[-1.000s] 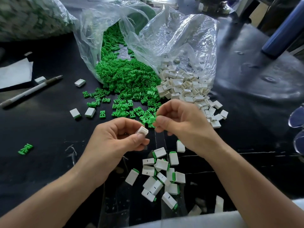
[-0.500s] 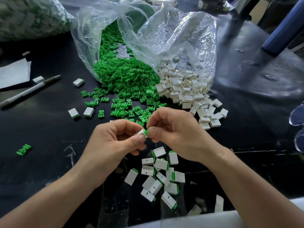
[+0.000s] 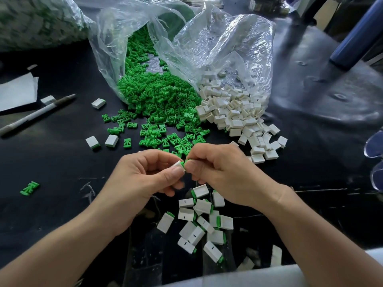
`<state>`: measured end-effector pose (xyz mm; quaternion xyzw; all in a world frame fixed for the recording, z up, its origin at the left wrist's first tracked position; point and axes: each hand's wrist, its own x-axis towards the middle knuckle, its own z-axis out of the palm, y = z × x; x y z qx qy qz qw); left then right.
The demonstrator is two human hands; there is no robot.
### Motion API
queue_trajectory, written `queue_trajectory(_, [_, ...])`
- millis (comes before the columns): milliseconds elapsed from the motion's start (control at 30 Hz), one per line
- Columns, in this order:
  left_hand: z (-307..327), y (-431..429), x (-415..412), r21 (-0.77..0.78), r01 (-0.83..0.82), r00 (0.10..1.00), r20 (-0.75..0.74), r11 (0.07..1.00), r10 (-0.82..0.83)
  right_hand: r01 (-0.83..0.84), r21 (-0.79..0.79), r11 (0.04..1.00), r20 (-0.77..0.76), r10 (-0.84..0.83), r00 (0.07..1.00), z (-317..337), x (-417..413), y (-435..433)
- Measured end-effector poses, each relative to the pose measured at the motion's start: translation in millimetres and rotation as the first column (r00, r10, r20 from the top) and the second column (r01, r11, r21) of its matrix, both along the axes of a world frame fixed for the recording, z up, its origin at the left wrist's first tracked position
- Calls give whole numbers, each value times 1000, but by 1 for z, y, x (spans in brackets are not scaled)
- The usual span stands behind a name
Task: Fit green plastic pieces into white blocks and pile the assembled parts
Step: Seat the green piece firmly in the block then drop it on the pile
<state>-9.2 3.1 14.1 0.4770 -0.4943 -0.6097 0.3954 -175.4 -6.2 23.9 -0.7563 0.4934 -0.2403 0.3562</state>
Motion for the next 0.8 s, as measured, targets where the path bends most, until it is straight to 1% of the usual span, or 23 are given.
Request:
queue_trajectory(67, [2,0,1,7,41,999,-7,999,-41,3,-1,1000,14,-3,1000,0,0,0])
queue_trajectory(167, [3,1,3,-44,76,997,32,996,-74,-17,6,1000,-7,17,1000,2,-1,0])
queue_trajectory(233, [3,2,3,-65,87,995,61,994,-83,-46,9,999,-52,47,998,3,-1,0])
queue_trajectory(400, [2,4,3,-98,131,976,186,987,-111,-122,-15,992,-207,117,971,5,0,2])
queue_trajectory(633, [0,6,4,-114,190,957,242,975,-159,-221,-74,972,-313,188,931,4,1,5])
queue_trajectory(700, [1,5,5,-134,176,964,224,975,-143,-198,-79,977,-276,169,946,3,0,4])
queue_trajectory(800, [4,2,5,-158,122,988,114,980,-104,-101,-50,994,-97,96,991,4,-2,3])
